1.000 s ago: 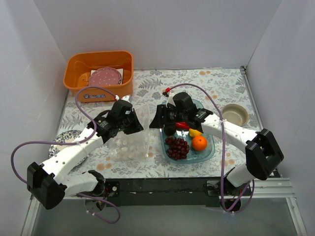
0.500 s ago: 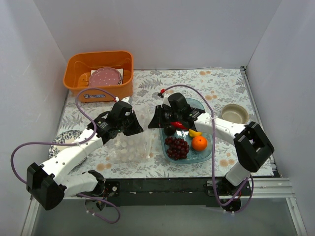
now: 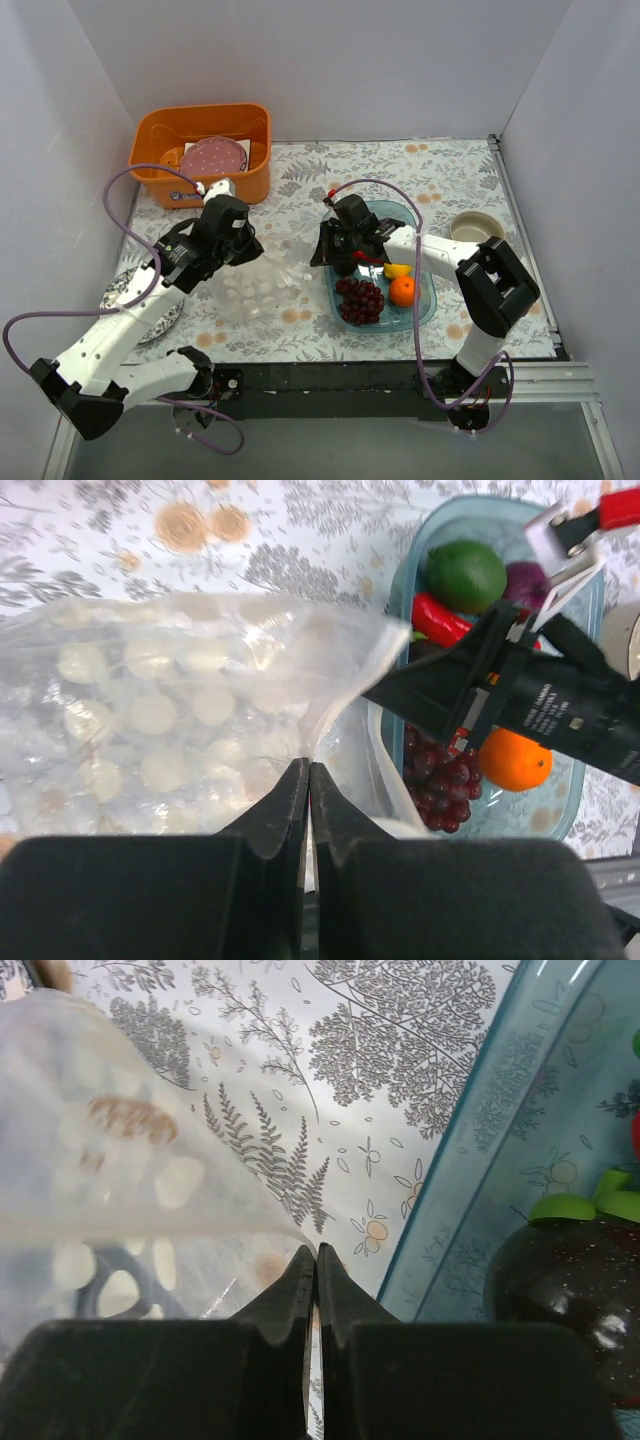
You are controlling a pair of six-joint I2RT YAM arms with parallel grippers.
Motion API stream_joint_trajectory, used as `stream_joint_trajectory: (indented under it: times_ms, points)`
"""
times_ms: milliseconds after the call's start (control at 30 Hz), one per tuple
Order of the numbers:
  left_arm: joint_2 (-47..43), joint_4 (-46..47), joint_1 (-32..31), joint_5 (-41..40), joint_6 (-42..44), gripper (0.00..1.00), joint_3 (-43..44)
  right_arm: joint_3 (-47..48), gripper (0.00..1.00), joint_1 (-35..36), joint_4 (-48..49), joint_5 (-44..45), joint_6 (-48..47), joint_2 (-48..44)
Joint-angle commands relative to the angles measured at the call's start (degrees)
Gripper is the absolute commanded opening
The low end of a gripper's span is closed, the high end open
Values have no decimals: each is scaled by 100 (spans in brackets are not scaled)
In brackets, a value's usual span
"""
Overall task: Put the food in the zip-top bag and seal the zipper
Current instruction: Open the zipper of the food storage bag at the center of the board.
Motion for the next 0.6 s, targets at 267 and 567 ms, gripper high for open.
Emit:
stream_joint_trajectory:
  times_ms: [267,567]
  points:
    - [-138,-358,-19,-623,113,0,-153,318,16,18,180,-129,-236,-267]
    - [-86,82,-10,-438,34,0,-515,336,69,18,-364,11,-841,-1111]
